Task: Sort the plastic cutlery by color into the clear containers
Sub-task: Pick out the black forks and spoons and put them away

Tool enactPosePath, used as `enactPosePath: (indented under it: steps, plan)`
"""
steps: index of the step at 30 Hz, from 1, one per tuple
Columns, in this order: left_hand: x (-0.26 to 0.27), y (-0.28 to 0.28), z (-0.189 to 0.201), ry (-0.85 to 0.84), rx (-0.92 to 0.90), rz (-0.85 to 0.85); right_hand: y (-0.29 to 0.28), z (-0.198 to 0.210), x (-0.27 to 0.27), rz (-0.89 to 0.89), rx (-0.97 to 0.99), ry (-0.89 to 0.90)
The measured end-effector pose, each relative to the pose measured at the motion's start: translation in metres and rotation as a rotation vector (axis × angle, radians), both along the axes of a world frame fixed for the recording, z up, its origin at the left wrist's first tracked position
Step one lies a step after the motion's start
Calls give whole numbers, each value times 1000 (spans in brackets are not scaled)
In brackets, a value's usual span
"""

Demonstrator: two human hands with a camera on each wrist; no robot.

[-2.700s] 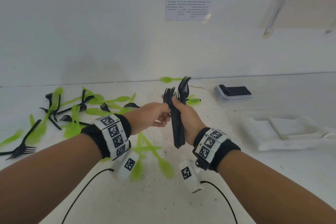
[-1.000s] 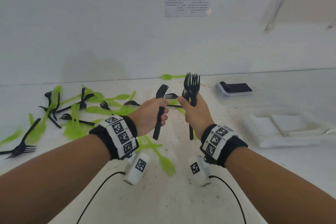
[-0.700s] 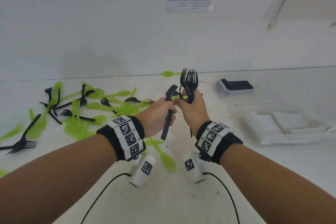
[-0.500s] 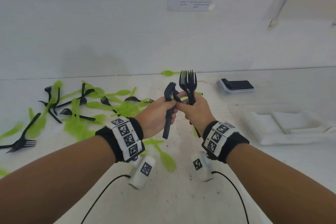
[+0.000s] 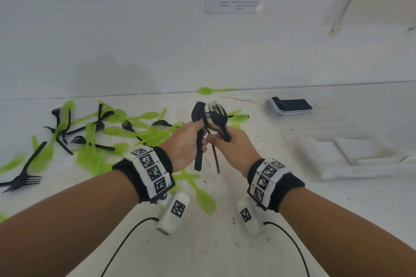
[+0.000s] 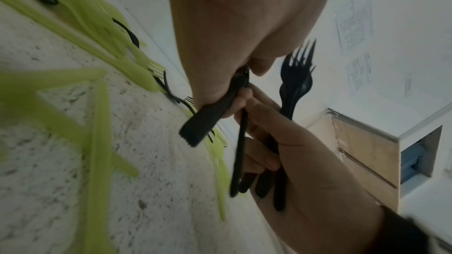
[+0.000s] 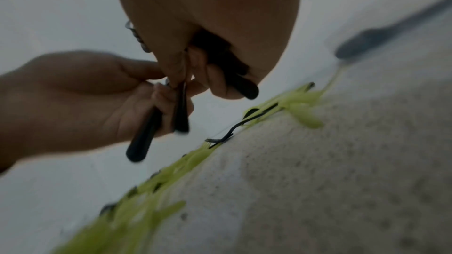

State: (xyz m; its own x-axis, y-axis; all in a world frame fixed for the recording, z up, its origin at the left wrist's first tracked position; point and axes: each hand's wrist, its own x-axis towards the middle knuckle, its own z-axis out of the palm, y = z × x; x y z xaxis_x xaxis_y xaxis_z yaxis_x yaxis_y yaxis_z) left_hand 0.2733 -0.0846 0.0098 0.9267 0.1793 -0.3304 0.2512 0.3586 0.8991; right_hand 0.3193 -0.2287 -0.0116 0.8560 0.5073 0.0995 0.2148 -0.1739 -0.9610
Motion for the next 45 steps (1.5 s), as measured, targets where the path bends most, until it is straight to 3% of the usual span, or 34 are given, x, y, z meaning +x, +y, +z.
enactPosePath:
  steps: [3,5,11,15,20,23,28,35,45]
  plan:
    - [-1,0,0,33,-80,67,-4,2,8,-202,163,194]
    - [-2,-1,0,25,-104,66,-4,4,11,-236,197,259]
    - [-1,-6,1,-35,-37,30,14,3,-3,-187,271,224]
    - [-7,2,3,-16,46,4,19,3,-7,-92,204,181]
    - [-9,12,3,16,2,-21,16,18,-7,3,153,320]
    - [-10,15,4,23,5,23,16,19,-3,-30,194,390]
    - [-9,8,8,1,-21,25,12,18,-1,-56,111,311]
    - [-7,-4,12,-59,-23,33,18,13,-4,-11,156,202]
    - [-12,-3,15,-73,-7,30,17,13,-9,46,180,282]
